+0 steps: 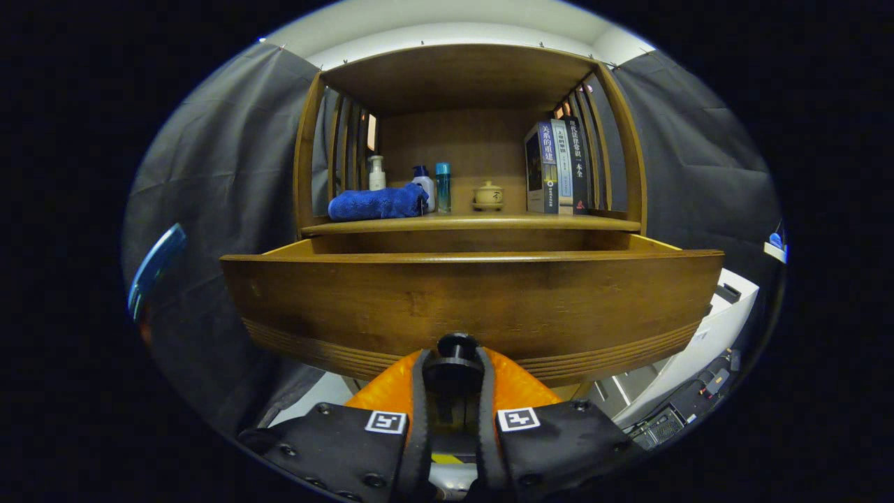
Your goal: Pull open the drawer, take out the items inside it, and place them on the countertop above the cabinet.
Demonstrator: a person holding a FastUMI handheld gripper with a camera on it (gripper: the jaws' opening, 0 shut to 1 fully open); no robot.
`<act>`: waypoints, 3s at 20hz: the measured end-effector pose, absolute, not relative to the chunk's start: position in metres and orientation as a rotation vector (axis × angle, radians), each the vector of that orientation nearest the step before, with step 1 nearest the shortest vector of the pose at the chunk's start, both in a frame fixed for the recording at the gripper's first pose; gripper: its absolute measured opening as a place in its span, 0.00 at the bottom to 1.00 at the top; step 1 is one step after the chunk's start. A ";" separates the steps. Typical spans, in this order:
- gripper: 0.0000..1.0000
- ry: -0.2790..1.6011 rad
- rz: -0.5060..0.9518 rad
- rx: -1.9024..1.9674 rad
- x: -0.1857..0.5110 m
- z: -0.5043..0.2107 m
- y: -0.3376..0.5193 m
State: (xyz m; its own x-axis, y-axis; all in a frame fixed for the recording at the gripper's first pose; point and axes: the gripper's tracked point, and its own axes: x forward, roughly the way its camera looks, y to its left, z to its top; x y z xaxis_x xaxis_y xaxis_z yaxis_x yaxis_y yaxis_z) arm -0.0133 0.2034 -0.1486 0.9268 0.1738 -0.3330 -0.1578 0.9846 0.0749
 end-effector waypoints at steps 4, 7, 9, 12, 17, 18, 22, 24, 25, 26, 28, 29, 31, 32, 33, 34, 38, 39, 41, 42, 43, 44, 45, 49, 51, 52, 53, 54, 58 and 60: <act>0.34 0.347 0.173 0.042 -0.020 -0.147 0.203; 0.35 0.344 0.169 0.045 -0.021 -0.147 0.203; 0.39 0.344 0.164 0.045 -0.020 -0.148 0.203; 0.48 0.345 0.165 0.049 -0.020 -0.146 0.204; 0.66 0.354 0.179 0.058 -0.021 -0.146 0.208; 0.72 0.344 0.185 0.060 -0.022 -0.142 0.209; 0.97 0.294 0.187 0.076 -0.023 -0.117 0.207; 0.97 0.263 0.175 0.099 -0.022 -0.097 0.201; 0.97 0.239 0.168 0.110 -0.019 -0.082 0.196; 0.97 0.210 0.155 0.119 -0.015 -0.065 0.190; 0.97 0.166 0.127 0.121 -0.002 -0.030 0.180; 0.97 0.163 0.130 0.097 0.006 -0.021 0.178; 0.98 0.160 0.151 0.032 0.023 0.006 0.177; 0.98 0.176 0.187 0.019 0.030 0.016 0.185; 0.98 0.203 0.243 0.027 0.038 0.022 0.197; 0.98 0.235 0.302 0.037 0.044 0.028 0.207; 0.98 0.356 0.345 0.148 0.095 0.041 0.216; 0.98 0.393 0.342 0.119 0.108 0.033 0.214; 0.98 0.476 0.330 0.050 0.124 0.010 0.216; 0.98 0.520 0.320 0.029 0.128 -0.003 0.218; 0.98 0.579 0.313 0.011 0.130 -0.020 0.220; 0.98 0.638 0.309 -0.002 0.128 -0.037 0.222; 0.98 0.689 0.306 -0.005 0.127 -0.050 0.225; 0.98 0.790 0.262 -0.016 0.139 -0.087 0.226; 0.97 0.851 0.260 -0.031 0.141 -0.103 0.227; 0.95 0.877 0.257 -0.024 0.141 -0.111 0.230; 0.93 0.908 0.259 -0.022 0.141 -0.119 0.231; 0.91 0.936 0.255 -0.019 0.140 -0.126 0.230; 0.77 1.008 0.260 0.007 0.134 -0.148 0.236; 0.63 1.008 0.250 0.013 0.135 -0.149 0.233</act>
State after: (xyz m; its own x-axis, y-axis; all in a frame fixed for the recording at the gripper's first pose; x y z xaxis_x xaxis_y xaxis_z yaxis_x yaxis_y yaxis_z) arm 0.1349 0.2329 -0.1493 0.5076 0.2135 -0.8347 -0.2012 0.9714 0.1261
